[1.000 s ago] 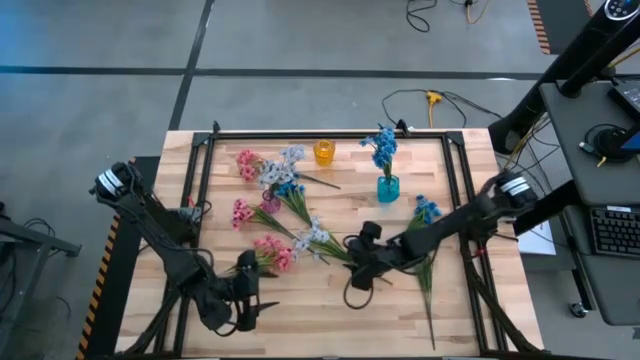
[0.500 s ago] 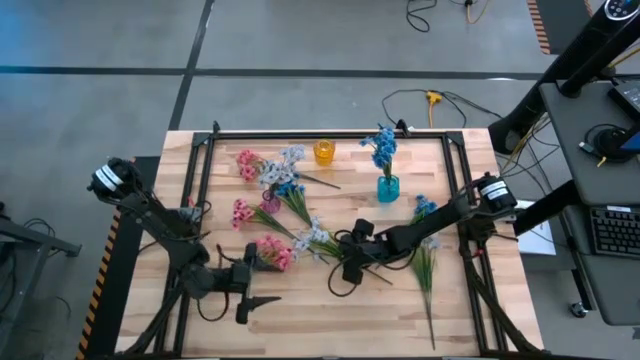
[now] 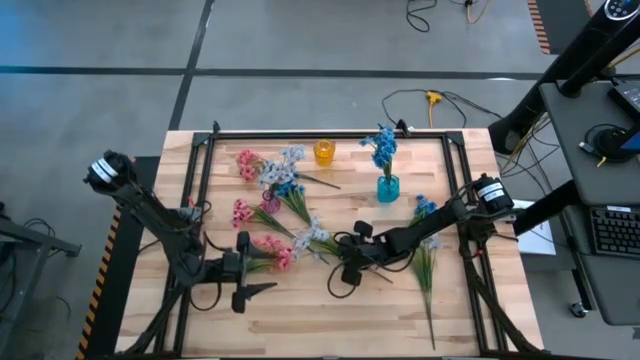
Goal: Sort flowers into vase by color
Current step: Put the left white flowers into the purple vase
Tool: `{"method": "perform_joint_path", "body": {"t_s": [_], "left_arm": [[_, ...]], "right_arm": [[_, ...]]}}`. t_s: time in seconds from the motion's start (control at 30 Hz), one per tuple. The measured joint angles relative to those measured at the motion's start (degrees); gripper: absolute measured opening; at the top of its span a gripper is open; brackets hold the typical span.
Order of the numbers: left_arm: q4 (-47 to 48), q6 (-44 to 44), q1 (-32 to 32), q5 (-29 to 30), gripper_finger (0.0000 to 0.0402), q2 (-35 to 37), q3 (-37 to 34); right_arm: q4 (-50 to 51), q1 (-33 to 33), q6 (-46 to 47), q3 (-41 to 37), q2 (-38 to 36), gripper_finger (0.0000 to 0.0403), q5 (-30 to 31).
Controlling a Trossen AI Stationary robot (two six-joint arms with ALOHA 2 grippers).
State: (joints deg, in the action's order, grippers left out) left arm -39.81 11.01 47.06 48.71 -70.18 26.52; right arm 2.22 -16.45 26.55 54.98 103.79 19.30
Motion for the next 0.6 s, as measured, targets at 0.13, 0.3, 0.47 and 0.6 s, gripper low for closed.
{"method": "perform_joint_path", "body": {"t_s": [0.13,0.3,0.47,0.6], "left_arm": [[-0.2,0.5,-0.4,0.0,0.0301,0.8,0.0],[-0.3,3.0,-1.6,0.3,0.0301,1.3,0.0],[-0.6,4.9,-3.5,0.3,0.0301,2.9,0.0],[-0.6,3.2,-3.8,0.3,0.0301,4.3,0.0]], "right_arm": [[0.0,0.0,0.0,0.0,0.0,0.008,0.2],[0.3,0.0,0.0,0.0,-0.3,0.0036,0.3],[1.5,0.1,0.0,0.0,-2.2,0.0024,0.2],[3.2,0.2,0.0,0.0,-5.5,0.0029,0.2]]}}
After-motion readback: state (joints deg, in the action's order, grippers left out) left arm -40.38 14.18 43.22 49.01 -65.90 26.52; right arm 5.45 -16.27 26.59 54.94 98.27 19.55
